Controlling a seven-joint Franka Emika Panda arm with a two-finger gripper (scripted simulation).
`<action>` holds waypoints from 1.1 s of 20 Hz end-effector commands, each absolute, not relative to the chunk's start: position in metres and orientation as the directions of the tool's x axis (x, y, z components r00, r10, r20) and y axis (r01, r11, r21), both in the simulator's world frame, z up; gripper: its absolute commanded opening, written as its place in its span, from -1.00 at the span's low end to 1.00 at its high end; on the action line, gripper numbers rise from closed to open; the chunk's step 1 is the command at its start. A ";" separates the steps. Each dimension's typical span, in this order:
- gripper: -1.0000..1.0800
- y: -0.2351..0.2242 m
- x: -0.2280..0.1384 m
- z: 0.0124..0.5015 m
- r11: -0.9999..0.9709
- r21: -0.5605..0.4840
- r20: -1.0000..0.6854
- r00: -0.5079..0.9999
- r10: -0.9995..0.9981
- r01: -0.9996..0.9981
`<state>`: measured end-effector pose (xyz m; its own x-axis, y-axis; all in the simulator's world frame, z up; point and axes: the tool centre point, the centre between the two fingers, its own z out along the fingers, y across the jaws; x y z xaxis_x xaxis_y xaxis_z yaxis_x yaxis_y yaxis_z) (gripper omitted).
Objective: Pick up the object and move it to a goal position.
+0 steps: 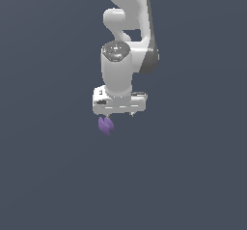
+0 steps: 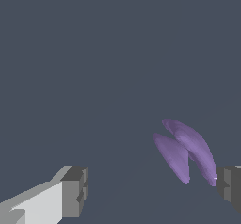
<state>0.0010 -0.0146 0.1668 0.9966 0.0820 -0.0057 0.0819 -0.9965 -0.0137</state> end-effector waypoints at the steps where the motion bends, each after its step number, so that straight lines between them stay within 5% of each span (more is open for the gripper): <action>1: 0.92 -0.020 0.000 0.163 -0.992 -0.012 -0.005 0.992 0.124 0.124; 22: 0.92 -0.078 -0.011 0.123 -0.834 -0.002 -0.001 0.834 0.552 0.552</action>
